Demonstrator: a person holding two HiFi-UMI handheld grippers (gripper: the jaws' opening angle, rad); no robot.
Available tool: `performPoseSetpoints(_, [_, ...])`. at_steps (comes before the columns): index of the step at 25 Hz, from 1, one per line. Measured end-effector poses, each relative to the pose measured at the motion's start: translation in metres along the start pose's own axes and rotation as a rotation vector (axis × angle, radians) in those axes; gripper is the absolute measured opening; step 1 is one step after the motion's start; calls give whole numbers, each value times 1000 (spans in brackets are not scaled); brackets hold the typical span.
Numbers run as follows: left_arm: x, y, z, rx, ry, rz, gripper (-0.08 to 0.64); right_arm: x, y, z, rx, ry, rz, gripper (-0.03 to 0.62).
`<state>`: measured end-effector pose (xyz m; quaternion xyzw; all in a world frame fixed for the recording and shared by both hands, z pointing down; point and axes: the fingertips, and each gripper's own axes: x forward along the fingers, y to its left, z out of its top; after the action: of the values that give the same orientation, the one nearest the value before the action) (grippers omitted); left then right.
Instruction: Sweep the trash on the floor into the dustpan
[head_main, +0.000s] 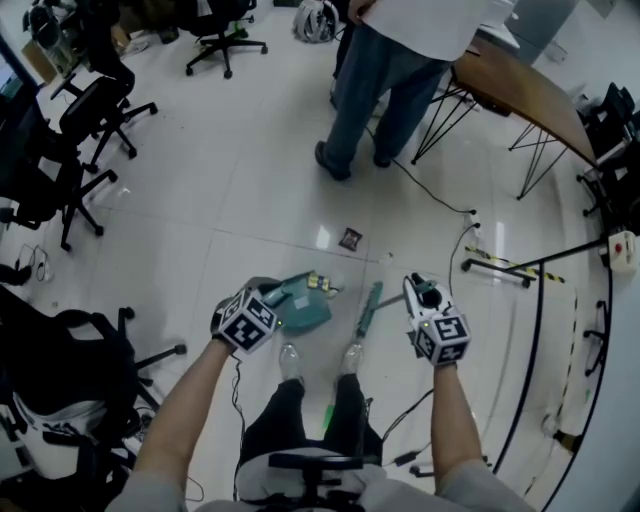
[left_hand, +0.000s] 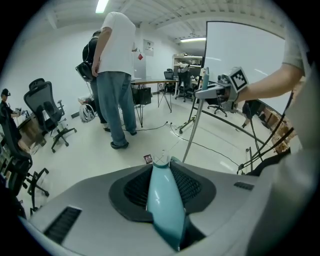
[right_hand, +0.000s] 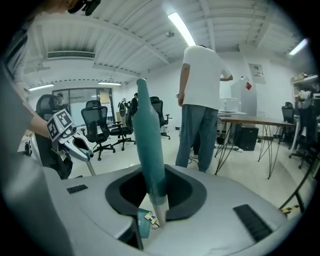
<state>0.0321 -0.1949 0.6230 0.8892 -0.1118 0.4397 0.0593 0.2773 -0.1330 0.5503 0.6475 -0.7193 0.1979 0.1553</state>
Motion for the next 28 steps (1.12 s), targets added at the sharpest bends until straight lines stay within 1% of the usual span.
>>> performPoseSetpoints(3, [17,3,7,19,13,-26,105,34,2,-13,-26,15,60,77])
performPoseSetpoints(6, [27,10,12,8,22,-25,104,62,14,-24,-38,22,127,77])
performPoseSetpoints(9, [30,16,16,-2,33,-28,104,78,36,-19,17,10,179,78])
performPoseSetpoints(14, [35,13,21,-5,35,-33,104,97,55,-9,129,-42,240,86])
performPoseSetpoints(21, [35,17,20,-2,30,-33,104,106,92,7,199,-89,351,87])
performPoseSetpoints(24, [34,16,22,-1,31,-35,104,99,102,15,194,-84,367,77])
performPoseSetpoints(28, [30,15,24,20,36,-43,104,75,94,31,182,-96,332,71])
